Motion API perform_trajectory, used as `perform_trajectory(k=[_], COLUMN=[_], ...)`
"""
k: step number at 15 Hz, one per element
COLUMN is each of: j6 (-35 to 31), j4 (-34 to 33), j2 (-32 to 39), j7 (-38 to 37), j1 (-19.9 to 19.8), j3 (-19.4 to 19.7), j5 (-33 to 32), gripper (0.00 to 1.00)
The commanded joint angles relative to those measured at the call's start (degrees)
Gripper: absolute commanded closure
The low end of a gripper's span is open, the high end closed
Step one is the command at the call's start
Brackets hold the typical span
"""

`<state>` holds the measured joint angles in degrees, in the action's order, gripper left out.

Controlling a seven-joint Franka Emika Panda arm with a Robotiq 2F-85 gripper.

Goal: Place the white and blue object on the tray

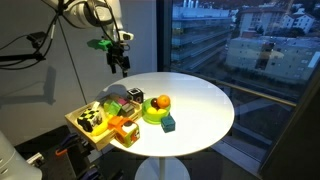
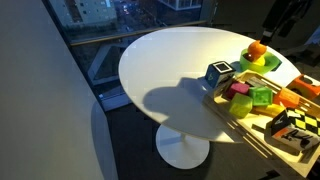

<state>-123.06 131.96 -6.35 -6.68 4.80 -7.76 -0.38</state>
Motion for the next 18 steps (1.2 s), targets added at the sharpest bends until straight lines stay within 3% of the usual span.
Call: perform_trajectory(k=[1,7,13,18], j6=[0.10,0.10,-7.47,-9.58], j4=[-0.19,-0.27,-0.91,-3.48], j2=[0.15,0.15,2.56,7.03], j7=[-0.06,-0.09,-2.76,-4.06], j1=[0.43,0.43,0.39,0.51], j3=[0.41,0.41,0.35,0.37], j5=[-0.06,-0.06,0.57,0.15], gripper=[0.00,0.00,0.00,0.00])
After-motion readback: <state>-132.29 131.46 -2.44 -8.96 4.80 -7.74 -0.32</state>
